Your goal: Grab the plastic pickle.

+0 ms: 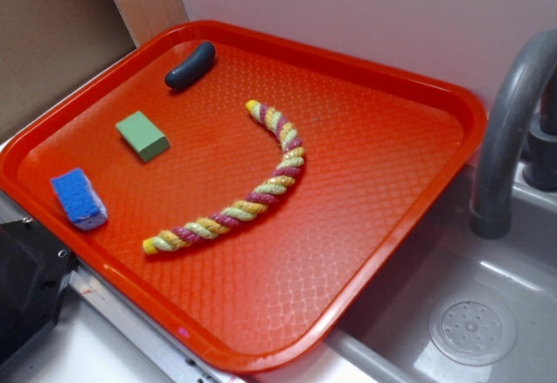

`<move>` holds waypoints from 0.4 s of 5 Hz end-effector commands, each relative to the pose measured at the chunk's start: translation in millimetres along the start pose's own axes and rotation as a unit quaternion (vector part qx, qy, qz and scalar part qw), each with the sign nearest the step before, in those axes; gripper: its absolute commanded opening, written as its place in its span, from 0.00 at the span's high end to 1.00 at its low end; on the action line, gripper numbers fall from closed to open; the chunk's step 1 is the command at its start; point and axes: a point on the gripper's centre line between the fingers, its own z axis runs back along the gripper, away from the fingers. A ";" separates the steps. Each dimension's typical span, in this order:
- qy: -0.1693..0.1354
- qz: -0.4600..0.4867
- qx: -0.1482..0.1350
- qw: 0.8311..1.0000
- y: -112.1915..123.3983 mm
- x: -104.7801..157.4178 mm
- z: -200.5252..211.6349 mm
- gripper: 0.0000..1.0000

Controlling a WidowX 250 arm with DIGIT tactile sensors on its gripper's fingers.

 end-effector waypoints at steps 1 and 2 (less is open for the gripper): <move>0.000 0.000 0.000 1.000 0.0 0.0 0.0 0.00; -0.022 0.044 0.021 0.999 12.6 24.8 -18.1 0.00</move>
